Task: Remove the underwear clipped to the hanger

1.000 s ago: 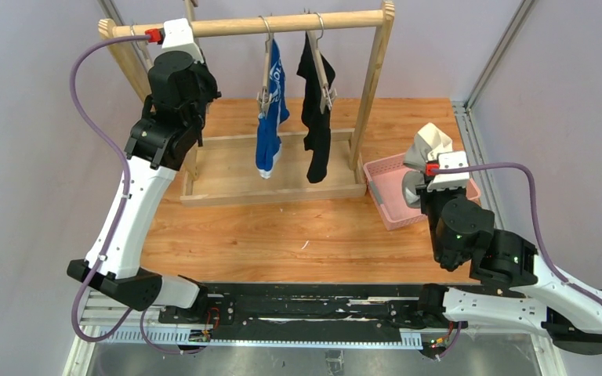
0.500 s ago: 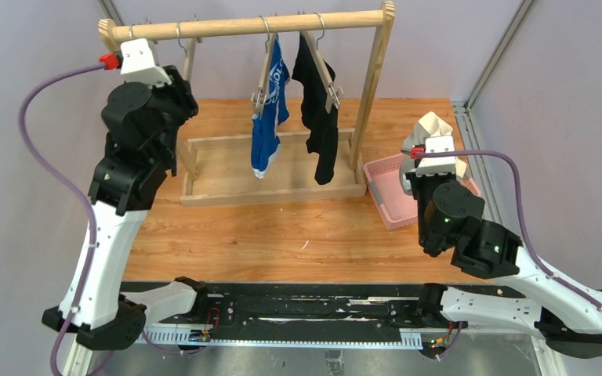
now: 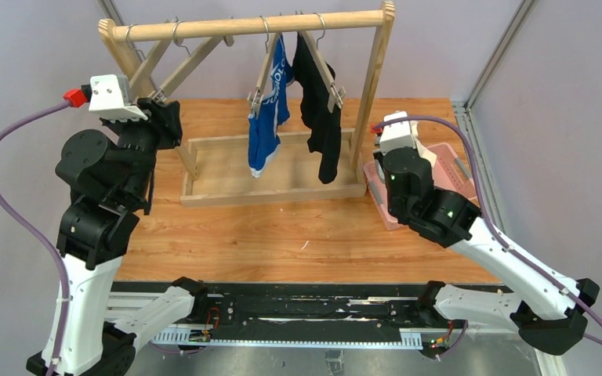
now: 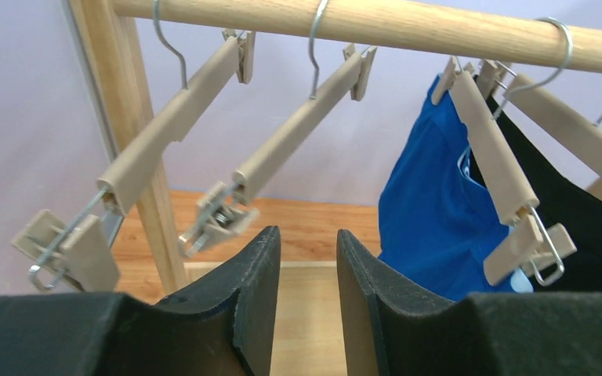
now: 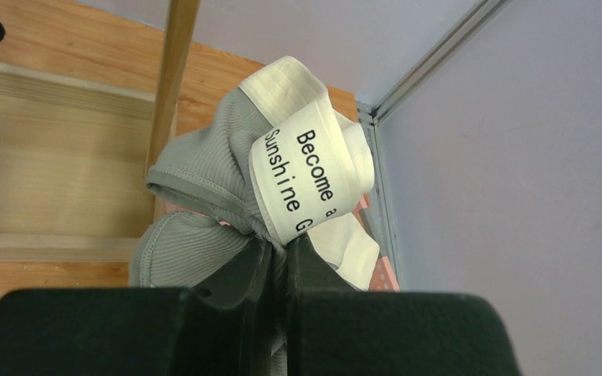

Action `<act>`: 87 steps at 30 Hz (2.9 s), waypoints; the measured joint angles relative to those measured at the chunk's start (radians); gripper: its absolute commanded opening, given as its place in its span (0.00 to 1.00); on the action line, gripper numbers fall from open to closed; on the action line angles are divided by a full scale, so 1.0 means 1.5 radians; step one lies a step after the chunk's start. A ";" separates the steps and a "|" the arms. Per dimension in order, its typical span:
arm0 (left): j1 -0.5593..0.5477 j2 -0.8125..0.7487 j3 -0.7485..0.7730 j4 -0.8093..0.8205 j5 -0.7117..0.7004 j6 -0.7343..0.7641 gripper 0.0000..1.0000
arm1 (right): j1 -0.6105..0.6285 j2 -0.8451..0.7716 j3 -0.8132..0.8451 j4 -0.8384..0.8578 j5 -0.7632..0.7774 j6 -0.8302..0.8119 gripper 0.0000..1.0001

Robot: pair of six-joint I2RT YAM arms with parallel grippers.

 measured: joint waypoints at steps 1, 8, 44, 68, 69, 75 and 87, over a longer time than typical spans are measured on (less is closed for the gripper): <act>0.000 -0.003 0.000 -0.003 0.009 0.001 0.37 | -0.013 0.004 0.001 -0.002 -0.010 0.005 0.00; 0.000 -0.031 -0.014 -0.026 0.062 0.005 0.37 | -0.165 0.047 0.007 -0.031 -0.111 0.044 0.01; -0.037 0.257 0.234 -0.069 0.341 0.033 0.44 | -0.537 0.247 -0.159 0.077 -0.538 0.181 0.01; -0.038 0.375 0.313 -0.078 0.324 0.062 0.40 | -0.552 0.200 -0.159 0.101 -0.594 0.184 0.72; -0.038 0.375 0.312 -0.078 0.323 0.062 0.40 | -0.552 0.189 -0.159 0.100 -0.595 0.184 0.72; -0.038 0.375 0.306 -0.077 0.314 0.068 0.40 | -0.552 0.152 -0.159 0.095 -0.602 0.184 0.71; -0.038 0.386 0.293 -0.079 0.296 0.078 0.14 | -0.552 0.115 -0.168 0.089 -0.616 0.184 0.72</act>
